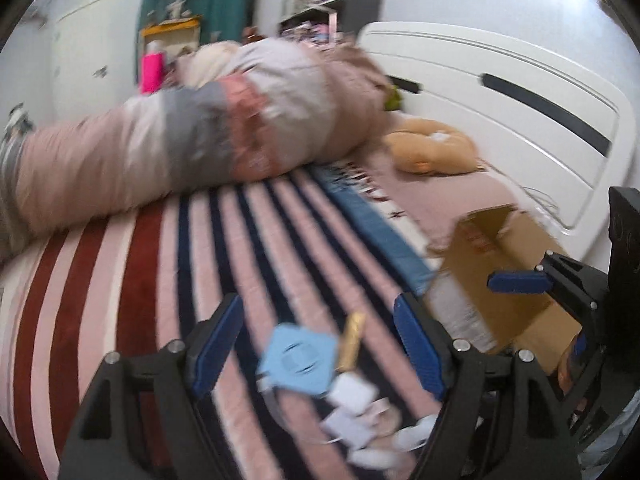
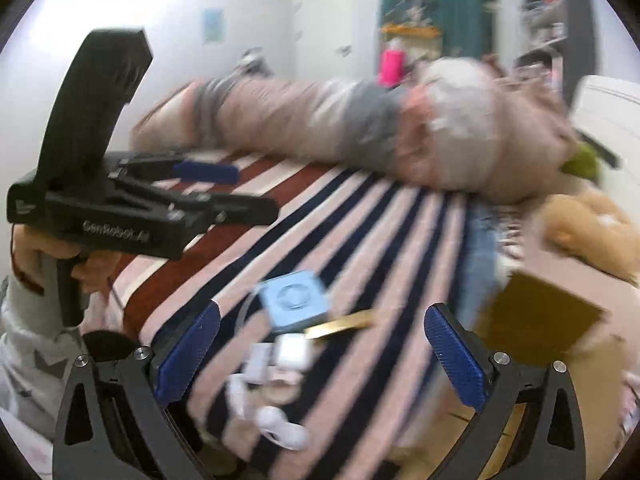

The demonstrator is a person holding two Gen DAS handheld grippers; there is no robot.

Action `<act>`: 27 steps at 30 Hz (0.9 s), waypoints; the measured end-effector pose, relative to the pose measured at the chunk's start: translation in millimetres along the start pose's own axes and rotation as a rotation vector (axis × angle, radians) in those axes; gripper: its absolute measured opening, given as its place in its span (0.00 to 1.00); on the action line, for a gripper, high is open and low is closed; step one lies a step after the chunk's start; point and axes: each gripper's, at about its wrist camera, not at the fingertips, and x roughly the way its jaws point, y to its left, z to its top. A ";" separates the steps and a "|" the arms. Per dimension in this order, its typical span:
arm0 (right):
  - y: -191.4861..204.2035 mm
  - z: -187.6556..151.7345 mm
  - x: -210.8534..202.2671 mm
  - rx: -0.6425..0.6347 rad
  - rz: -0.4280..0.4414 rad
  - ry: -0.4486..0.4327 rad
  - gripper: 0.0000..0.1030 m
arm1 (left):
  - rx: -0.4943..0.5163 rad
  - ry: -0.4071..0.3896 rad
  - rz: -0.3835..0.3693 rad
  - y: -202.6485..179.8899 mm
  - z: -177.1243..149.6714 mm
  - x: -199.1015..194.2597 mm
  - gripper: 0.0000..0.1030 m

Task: Organize rigid objects
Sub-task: 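Grasp the light-blue square speaker with the right tool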

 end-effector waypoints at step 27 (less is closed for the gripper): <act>17.0 -8.4 238.5 -0.026 0.056 0.338 0.81 | -0.305 0.148 0.004 97.9 -66.2 83.0 0.73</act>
